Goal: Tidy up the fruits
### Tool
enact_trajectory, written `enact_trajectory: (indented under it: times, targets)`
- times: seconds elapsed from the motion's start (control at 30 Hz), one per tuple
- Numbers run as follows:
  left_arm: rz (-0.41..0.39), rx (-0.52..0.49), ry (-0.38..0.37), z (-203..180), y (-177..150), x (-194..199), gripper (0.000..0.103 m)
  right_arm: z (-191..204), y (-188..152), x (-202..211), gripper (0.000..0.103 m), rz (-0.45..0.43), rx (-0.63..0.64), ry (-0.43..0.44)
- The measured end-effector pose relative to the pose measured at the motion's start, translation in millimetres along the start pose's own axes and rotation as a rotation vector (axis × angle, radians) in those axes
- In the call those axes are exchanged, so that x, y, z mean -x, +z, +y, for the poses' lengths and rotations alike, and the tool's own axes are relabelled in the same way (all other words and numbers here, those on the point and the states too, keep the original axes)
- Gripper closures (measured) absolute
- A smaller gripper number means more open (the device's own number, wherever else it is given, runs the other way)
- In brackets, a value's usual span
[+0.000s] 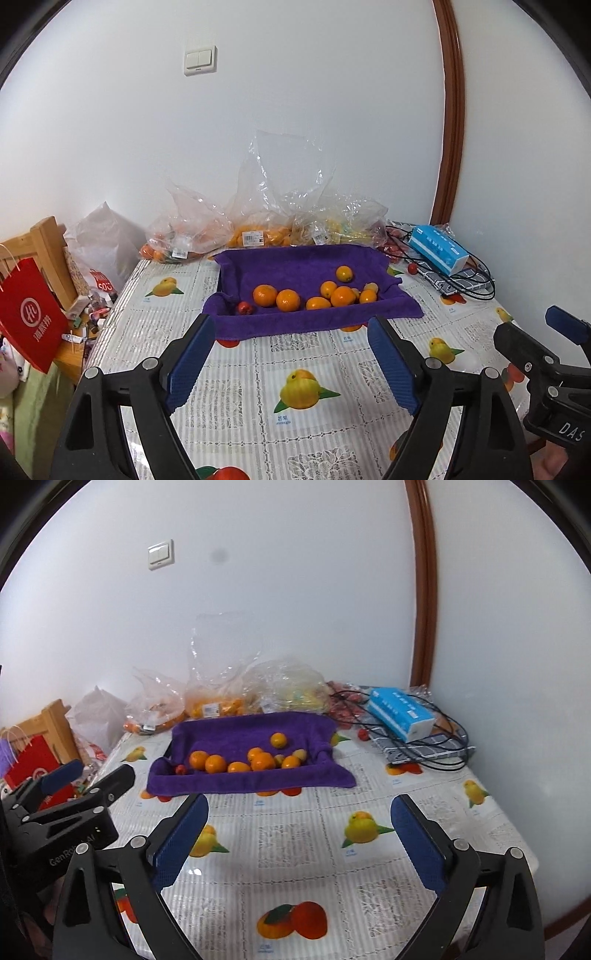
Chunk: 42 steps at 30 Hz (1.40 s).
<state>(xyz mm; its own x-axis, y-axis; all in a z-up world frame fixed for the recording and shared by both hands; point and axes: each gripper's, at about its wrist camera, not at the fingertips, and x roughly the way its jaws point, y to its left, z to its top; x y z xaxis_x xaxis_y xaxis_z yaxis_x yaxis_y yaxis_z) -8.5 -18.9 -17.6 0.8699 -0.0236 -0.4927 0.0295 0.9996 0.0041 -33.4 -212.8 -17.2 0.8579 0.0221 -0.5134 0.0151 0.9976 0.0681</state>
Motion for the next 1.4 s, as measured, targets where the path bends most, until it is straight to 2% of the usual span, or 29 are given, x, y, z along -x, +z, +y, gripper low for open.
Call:
enact_trajectory:
  times: [0.47,1.4]
  targets:
    - [-0.005,-0.013,0.008,0.7,-3.8,2.3,0.019,5.1,0.6,6.9,0.005,-0.02,0.012,-0.042]
    - [-0.009,0.016,0.008,10.5,-4.4,6.8,0.018,5.0,-0.6,6.7,0.005,-0.027,0.02,-0.041]
